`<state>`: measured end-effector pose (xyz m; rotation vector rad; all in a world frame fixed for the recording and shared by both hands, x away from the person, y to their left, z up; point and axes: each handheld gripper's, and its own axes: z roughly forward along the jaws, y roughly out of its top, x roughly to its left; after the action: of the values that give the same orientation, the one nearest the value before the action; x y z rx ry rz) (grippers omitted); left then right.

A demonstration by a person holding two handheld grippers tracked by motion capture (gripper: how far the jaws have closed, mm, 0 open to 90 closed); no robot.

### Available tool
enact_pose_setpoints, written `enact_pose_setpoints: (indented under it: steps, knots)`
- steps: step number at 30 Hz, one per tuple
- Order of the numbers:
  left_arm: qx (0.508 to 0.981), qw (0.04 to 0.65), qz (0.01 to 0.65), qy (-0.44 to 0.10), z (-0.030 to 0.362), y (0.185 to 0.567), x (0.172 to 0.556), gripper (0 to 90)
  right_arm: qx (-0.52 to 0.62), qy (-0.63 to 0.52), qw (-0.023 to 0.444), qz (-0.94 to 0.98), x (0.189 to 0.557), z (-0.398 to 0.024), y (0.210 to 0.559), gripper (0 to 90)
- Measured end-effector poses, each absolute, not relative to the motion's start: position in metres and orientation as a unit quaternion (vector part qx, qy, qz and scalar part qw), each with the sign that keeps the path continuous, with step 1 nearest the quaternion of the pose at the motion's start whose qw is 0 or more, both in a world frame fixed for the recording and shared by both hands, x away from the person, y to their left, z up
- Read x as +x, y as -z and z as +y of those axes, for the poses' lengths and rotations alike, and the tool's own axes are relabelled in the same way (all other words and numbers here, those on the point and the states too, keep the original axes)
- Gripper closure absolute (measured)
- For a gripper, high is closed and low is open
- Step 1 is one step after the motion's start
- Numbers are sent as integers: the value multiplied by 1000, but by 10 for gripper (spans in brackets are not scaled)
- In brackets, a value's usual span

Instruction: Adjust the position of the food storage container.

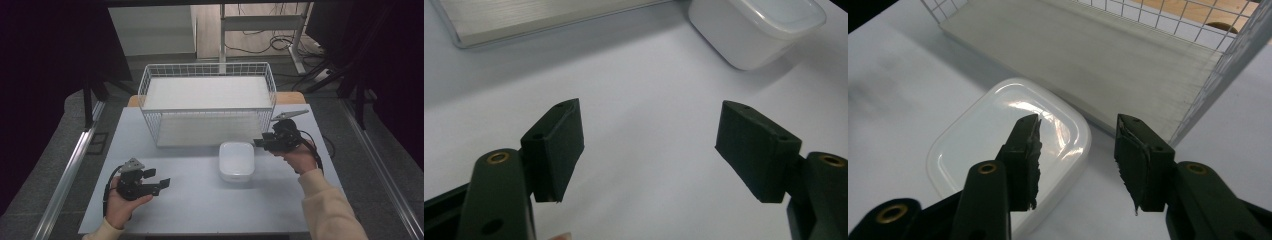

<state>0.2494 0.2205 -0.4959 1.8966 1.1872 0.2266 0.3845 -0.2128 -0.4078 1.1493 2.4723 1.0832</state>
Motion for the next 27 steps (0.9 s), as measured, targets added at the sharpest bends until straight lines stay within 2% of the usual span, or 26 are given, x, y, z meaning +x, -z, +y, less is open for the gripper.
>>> enact_pose_setpoints:
  steps: [5, 6, 12, 16, 27]
  knots:
    - [761, 431, 476, -91, 220, 496, 249, 264, 383, -351, 110, 847, 396, -202, 414, 664]
    - [761, 431, 476, -90, 220, 496, 249, 264, 383, -351, 110, 847, 396, -202, 414, 664]
    - [762, 430, 475, -90, 220, 497, 250, 264, 371, -333, 121, 858, 408, -194, 423, 865]
    - [763, 429, 475, -90, 220, 497, 250, 263, 360, -322, 128, 866, 415, -190, 430, 893]
    - [764, 428, 475, -89, 220, 498, 250, 264, 321, -294, 153, 887, 425, -178, 445, 896]
